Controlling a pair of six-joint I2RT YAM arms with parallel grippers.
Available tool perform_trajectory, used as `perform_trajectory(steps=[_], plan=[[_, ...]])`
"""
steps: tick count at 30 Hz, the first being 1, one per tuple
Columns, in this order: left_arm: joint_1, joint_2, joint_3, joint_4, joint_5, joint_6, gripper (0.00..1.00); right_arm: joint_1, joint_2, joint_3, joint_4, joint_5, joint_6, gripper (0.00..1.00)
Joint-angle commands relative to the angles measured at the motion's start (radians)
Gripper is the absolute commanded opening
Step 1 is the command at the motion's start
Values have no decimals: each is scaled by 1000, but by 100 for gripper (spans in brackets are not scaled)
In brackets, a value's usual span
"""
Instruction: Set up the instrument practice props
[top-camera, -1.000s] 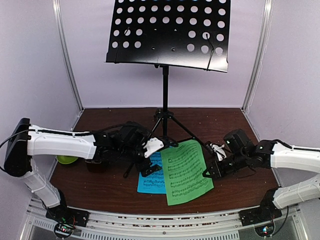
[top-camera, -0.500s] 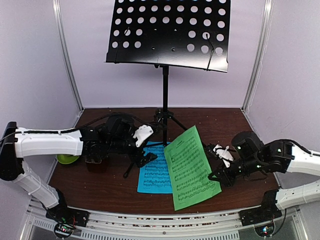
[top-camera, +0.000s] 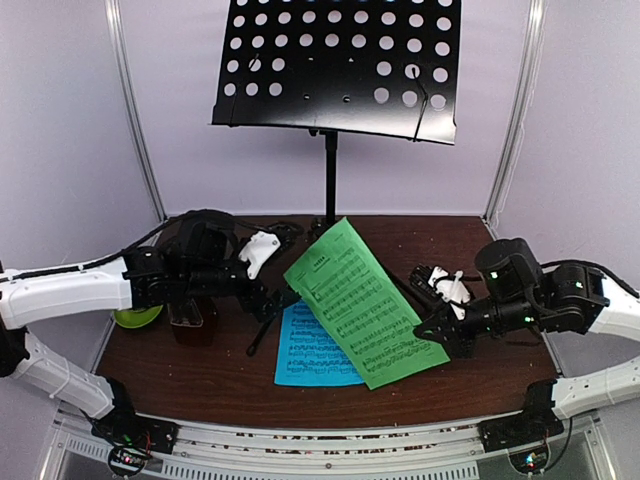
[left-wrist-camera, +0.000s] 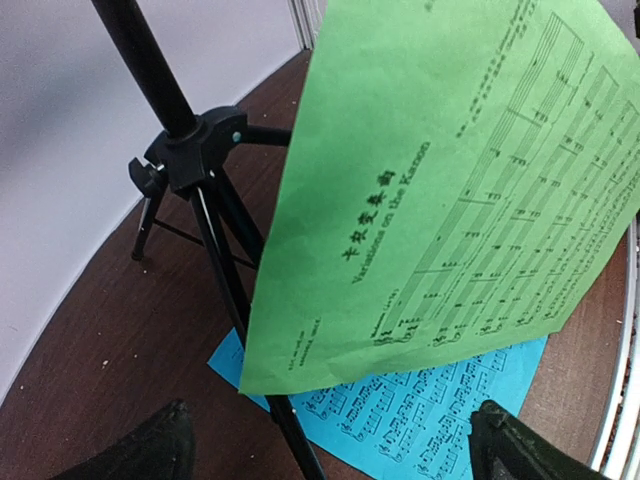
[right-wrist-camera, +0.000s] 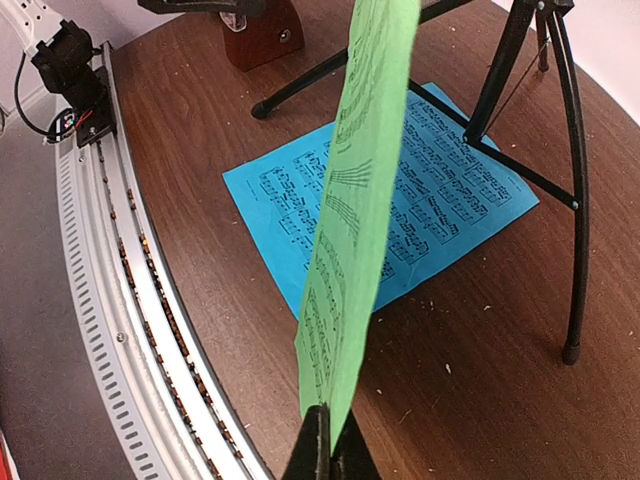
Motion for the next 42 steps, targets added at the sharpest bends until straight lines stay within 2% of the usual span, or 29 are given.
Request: perform_trajectory(steps=[1, 13, 19, 28, 35, 42], plan=[[14, -51, -16, -44, 71, 51, 98, 8, 5, 36, -25, 37, -56, 0], [47, -161, -82, -95, 123, 17, 98, 17, 11, 47, -47, 55, -67, 0], [69, -196, -129, -25, 153, -53, 97, 28, -13, 82, -10, 96, -77, 0], [132, -191, -44, -28, 234, -18, 97, 43, -50, 181, -33, 134, -180, 0], [154, -173, -15, 104, 346, -89, 97, 45, -69, 259, -5, 125, -191, 0], [154, -167, 76, 263, 429, -165, 95, 46, -44, 361, 68, 105, -168, 0]])
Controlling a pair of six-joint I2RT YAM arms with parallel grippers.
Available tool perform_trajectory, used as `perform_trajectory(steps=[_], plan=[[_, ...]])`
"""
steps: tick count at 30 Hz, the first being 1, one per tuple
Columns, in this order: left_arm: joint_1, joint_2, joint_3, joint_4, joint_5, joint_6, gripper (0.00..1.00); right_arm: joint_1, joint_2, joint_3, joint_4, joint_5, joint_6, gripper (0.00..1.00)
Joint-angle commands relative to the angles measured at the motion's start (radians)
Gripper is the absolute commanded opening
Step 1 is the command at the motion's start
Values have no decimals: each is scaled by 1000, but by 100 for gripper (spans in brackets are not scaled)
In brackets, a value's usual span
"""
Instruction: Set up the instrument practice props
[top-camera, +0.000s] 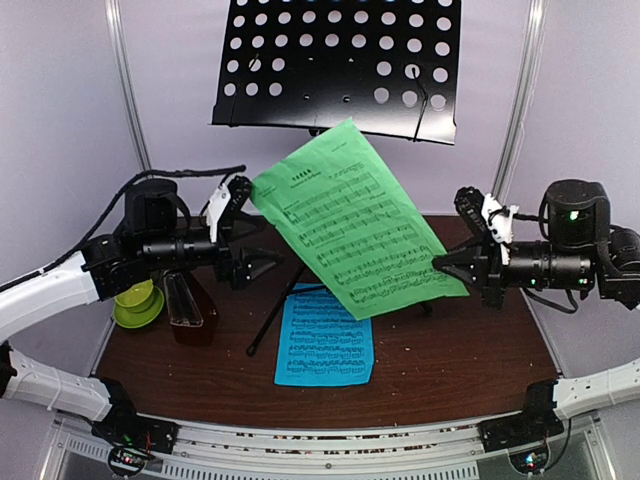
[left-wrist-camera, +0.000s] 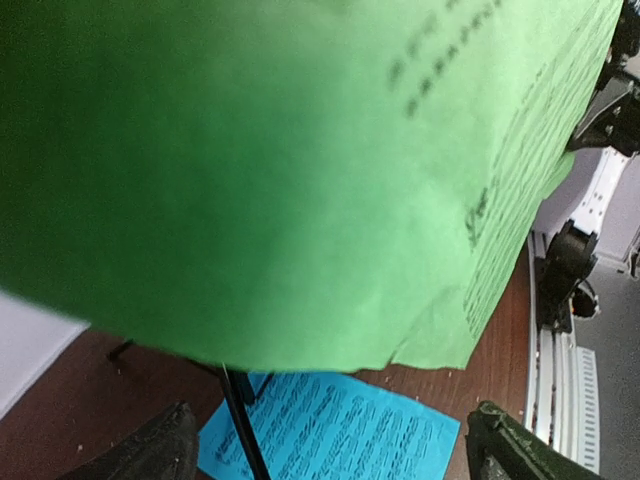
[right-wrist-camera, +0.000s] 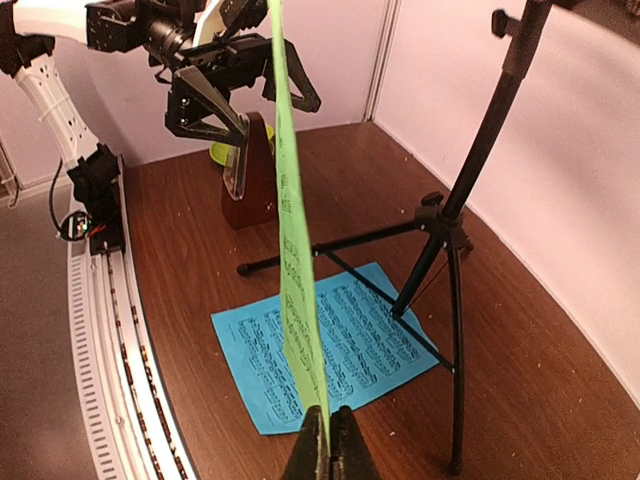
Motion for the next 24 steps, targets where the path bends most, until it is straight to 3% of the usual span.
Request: perform_trajectory(steps=[1, 7, 10, 16, 19, 21, 24], plan=[[6, 4, 84, 191, 80, -74, 95, 8, 18, 84, 90, -7, 15, 0], [5, 26, 178, 291, 129, -167, 90, 9, 81, 164, 173, -34, 41, 0], [6, 34, 224, 315, 146, -198, 82, 8, 94, 170, 220, -35, 61, 0], [6, 43, 289, 343, 186, -241, 51, 9, 110, 165, 279, -39, 103, 0], [5, 57, 322, 342, 220, -264, 31, 8, 122, 172, 304, -40, 123, 0], [4, 65, 342, 315, 217, -268, 0, 7, 134, 186, 304, -33, 126, 4], [6, 62, 359, 259, 206, -257, 0, 7, 143, 200, 283, -18, 120, 18]])
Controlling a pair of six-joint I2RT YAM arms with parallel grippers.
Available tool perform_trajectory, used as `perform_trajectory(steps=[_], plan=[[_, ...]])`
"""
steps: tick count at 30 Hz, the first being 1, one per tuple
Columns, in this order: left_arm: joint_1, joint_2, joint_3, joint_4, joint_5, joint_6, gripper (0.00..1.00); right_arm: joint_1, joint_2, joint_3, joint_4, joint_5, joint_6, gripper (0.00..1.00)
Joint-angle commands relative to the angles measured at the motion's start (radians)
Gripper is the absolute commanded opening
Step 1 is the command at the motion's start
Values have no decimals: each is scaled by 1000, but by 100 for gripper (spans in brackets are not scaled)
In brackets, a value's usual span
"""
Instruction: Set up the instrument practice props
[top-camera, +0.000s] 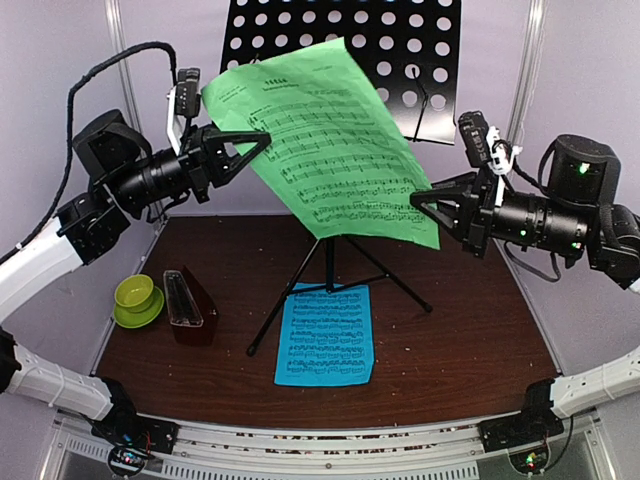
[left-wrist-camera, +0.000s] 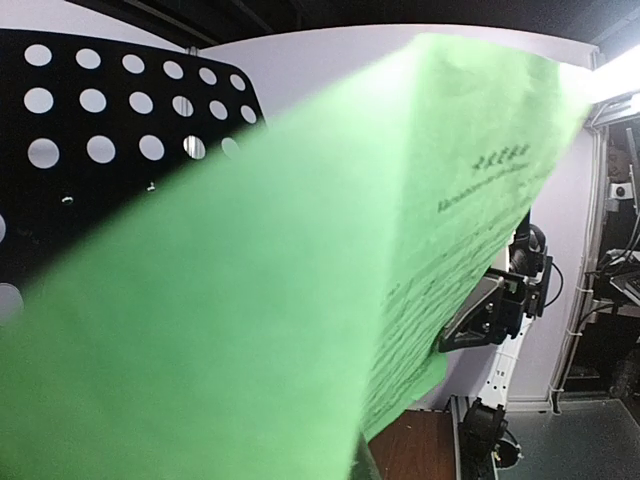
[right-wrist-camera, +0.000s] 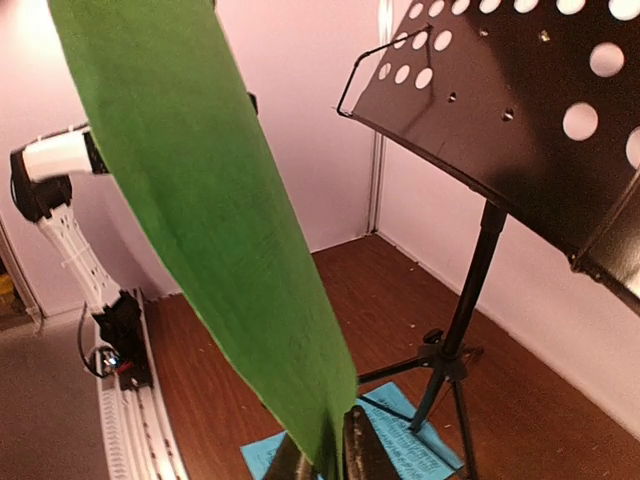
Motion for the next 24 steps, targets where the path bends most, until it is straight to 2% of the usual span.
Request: perform_trajectory(steps=[1, 2, 4, 7, 12, 19, 22, 24], plan=[[6, 4, 49, -49, 15, 2, 0, 6, 14, 48, 9, 18, 7, 28], [6, 4, 63, -87, 22, 22, 0, 7, 20, 61, -5, 26, 2, 42], [6, 3, 93, -169, 32, 71, 0, 6, 34, 85, -34, 42, -8, 54], [6, -2, 125, -280, 40, 137, 0, 6, 60, 146, -54, 54, -13, 60], [6, 14, 185, -413, 75, 183, 0, 6, 135, 259, -98, 59, -26, 62], [6, 34, 231, -455, 117, 178, 0, 7, 219, 365, -134, 87, -59, 49], [6, 41, 248, -467, 123, 172, 0, 7, 255, 412, -139, 70, -65, 38], [5, 47, 268, -484, 112, 170, 0, 7, 278, 454, -151, 65, -66, 24]])
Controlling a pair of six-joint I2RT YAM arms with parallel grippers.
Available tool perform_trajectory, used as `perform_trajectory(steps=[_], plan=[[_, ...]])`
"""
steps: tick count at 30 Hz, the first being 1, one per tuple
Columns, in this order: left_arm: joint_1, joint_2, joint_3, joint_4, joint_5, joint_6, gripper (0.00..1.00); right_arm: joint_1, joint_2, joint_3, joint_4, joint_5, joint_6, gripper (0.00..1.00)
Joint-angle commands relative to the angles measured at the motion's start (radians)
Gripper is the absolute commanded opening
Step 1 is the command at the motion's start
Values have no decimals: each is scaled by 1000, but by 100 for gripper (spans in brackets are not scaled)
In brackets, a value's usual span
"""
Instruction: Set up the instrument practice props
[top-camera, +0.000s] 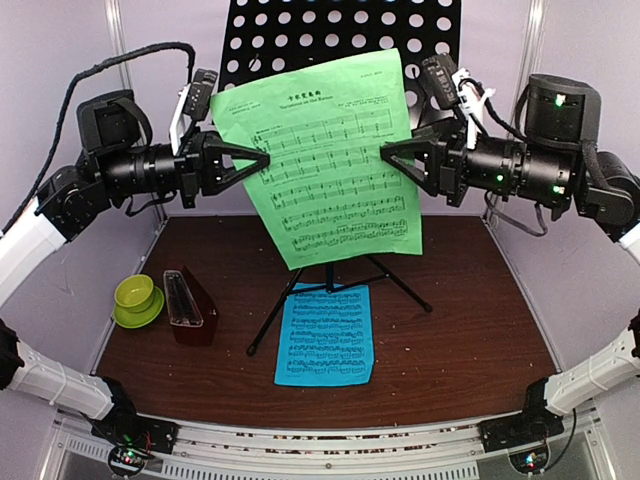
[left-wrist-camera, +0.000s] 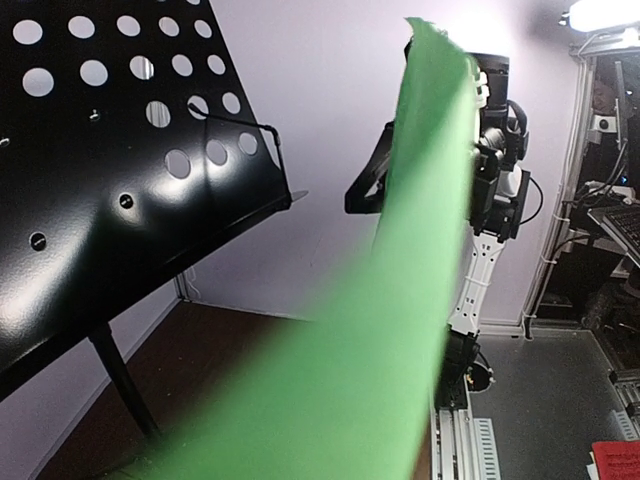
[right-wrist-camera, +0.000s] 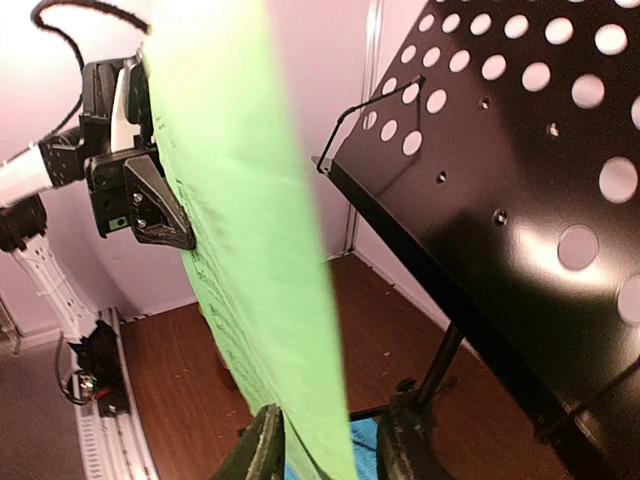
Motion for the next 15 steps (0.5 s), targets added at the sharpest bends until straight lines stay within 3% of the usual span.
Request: perform_trajectory(steps=[1, 2, 3, 13, 15], plan=[[5, 13, 63, -21, 8, 8, 0, 6, 44, 104, -29, 1, -17, 13], [5, 11, 66, -21, -3, 8, 0, 7, 52, 127, -37, 2, -15, 1], [5, 8, 69, -21, -17, 7, 0, 6, 61, 149, -40, 6, -10, 0], [6, -12, 88, 26, -169, -5, 0, 6, 83, 237, 70, 66, 27, 0], [5, -12, 89, 30, -206, -6, 5, 6, 85, 237, 84, 70, 25, 0]])
